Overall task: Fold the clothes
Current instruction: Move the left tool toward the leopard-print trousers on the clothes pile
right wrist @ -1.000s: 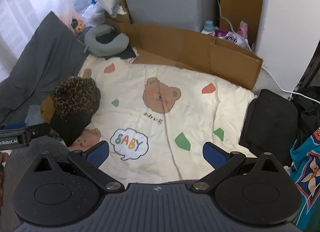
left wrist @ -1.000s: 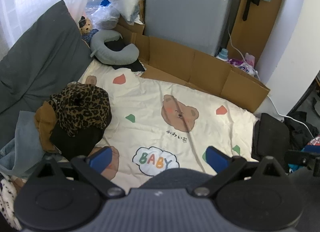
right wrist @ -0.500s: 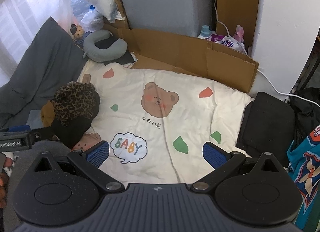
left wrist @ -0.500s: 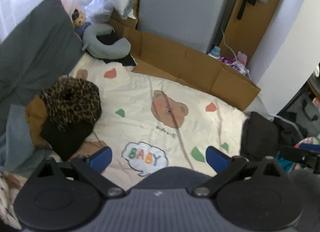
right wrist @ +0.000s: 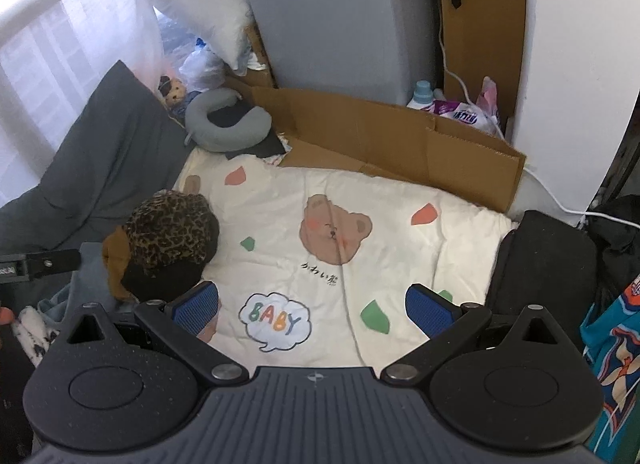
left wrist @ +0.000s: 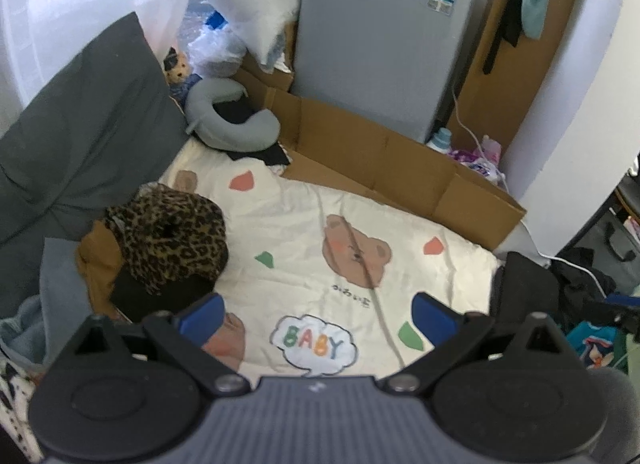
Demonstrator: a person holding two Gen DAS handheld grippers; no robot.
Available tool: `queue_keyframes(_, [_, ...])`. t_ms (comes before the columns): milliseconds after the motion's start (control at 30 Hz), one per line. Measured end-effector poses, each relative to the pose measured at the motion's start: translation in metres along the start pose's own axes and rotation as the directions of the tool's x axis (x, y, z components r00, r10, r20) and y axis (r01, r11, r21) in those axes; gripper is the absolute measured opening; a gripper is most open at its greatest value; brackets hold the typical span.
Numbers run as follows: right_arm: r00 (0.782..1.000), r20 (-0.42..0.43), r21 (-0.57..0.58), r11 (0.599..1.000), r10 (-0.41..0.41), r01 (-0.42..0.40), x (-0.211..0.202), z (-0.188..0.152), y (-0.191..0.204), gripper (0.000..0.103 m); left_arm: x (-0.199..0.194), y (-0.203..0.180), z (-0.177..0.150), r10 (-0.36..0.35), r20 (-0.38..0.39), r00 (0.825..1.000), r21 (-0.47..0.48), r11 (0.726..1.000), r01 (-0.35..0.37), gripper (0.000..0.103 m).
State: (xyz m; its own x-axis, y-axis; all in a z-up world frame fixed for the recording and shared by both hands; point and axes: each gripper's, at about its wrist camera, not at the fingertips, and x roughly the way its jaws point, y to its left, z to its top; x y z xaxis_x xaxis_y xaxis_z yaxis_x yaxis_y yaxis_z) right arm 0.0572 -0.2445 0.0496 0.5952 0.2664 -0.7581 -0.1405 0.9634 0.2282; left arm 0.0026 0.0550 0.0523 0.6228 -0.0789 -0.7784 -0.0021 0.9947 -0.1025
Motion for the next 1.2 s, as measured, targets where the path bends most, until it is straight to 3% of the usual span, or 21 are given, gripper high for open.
queue_keyframes(200, [1.000, -0.007, 0.009, 1.000, 0.019, -0.019, 0.008, 0.010, 0.002, 0.103, 0.000, 0.022, 0.006, -0.019, 0.052, 0.998, 0.029, 0.999, 0.018, 0.101])
queue_keyframes(467, [0.999, -0.006, 0.036, 0.998, 0.043, -0.043, 0.034, 0.026, -0.002, 0.103, 0.017, 0.057, 0.013, -0.025, 0.071, 0.997, -0.004, 1.000, 0.025, 0.101])
queue_keyframes(800, [0.999, -0.018, 0.026, 0.999, 0.047, -0.047, 0.063, 0.050, 0.000, 0.103, 0.060, 0.101, 0.023, 0.012, 0.045, 0.999, -0.025, 1.000, -0.011, 0.099])
queue_keyframes(933, [0.996, -0.003, 0.039, 0.995, 0.092, -0.092, 0.078, 0.073, 0.003, 0.103, 0.084, 0.120, 0.026, 0.016, 0.023, 1.000, -0.072, 0.997, -0.014, 0.096])
queue_keyframes(1200, [0.996, -0.018, -0.039, 0.995, 0.091, -0.092, 0.110, 0.105, 0.029, 0.103, 0.121, 0.148, 0.031, 0.037, -0.017, 0.999, -0.084, 0.996, -0.038, 0.095])
